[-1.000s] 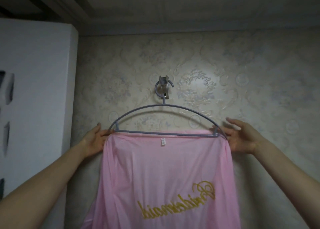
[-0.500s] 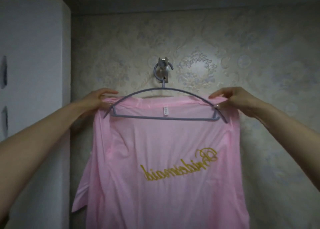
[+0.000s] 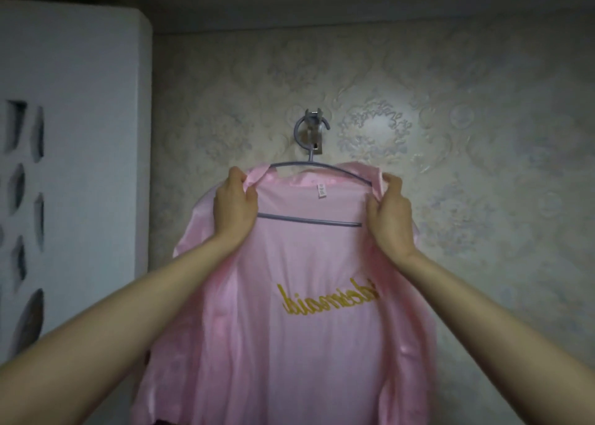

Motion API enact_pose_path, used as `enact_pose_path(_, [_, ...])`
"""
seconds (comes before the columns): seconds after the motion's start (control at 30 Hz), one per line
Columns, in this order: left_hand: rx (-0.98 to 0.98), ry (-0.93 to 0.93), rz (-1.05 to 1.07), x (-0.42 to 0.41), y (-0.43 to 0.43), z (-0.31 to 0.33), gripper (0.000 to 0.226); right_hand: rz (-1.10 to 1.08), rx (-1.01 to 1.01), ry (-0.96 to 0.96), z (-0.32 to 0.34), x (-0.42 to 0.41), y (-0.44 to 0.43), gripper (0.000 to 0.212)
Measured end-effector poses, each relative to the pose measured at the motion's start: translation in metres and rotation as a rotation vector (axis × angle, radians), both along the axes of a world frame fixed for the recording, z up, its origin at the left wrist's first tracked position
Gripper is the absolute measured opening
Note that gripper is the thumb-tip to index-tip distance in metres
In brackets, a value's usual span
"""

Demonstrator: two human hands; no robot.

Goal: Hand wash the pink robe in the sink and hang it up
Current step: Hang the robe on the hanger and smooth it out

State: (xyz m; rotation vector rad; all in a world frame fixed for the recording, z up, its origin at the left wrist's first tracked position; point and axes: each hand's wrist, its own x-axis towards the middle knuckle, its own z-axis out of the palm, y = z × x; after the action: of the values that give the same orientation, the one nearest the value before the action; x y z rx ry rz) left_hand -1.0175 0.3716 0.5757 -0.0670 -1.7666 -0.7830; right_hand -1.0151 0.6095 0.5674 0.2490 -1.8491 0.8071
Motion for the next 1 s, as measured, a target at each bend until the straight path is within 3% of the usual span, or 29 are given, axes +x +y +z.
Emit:
enact_pose_path(0.07, [-0.015, 0.004, -0.025, -0.001, 0.003, -0.005, 0.011, 0.012, 0.033, 0.028, -0.010, -0.001, -0.005, 0.025])
enact_pose_path(0.17, [-0.051, -0.002, -0.086, 0.000, 0.015, -0.012, 0.009, 0.092, 0.090, 0.034, -0.018, 0.000, -0.021, 0.017])
enact_pose_path(0.27, [-0.077, -0.005, -0.158, 0.003, 0.025, -0.024, 0.003, 0.130, 0.108, 0.021, -0.025, 0.000, -0.036, 0.023])
enact_pose_path(0.4, [-0.073, -0.072, -0.215, 0.014, 0.024, -0.035, 0.005, 0.158, 0.169, -0.112, -0.046, 0.006, -0.030, 0.048])
enact_pose_path(0.53, [-0.221, -0.187, -0.034, 0.026, -0.005, -0.022, 0.023, -0.038, 0.370, -0.221, -0.045, 0.016, -0.007, 0.050])
enact_pose_path(0.63, [-0.116, 0.023, -0.044, 0.021, -0.033, -0.001, 0.037, -0.111, 0.308, -0.015, -0.029, 0.022, 0.008, 0.060])
enact_pose_path(0.7, [-0.070, -0.023, -0.079, 0.002, -0.054, 0.015, 0.053, -0.066, 0.158, 0.182, -0.015, 0.015, 0.021, 0.053])
enact_pose_path(0.77, [-0.076, -0.183, -0.118, -0.020, -0.071, 0.025, 0.063, -0.065, 0.144, 0.248, -0.003, 0.004, 0.032, 0.046])
enact_pose_path(0.87, [-0.167, -0.403, -0.299, -0.041, -0.076, 0.024, 0.042, 0.110, 0.162, 0.060, 0.007, -0.015, 0.035, 0.042])
enact_pose_path(0.93, [-0.161, -0.341, -0.333, -0.048, -0.076, 0.020, 0.019, 0.240, 0.048, 0.080, 0.011, -0.023, 0.034, 0.019])
enact_pose_path(1.0, [-0.045, -0.191, -0.358, -0.048, -0.078, 0.018, 0.007, 0.347, -0.152, 0.064, 0.019, -0.027, 0.036, 0.021])
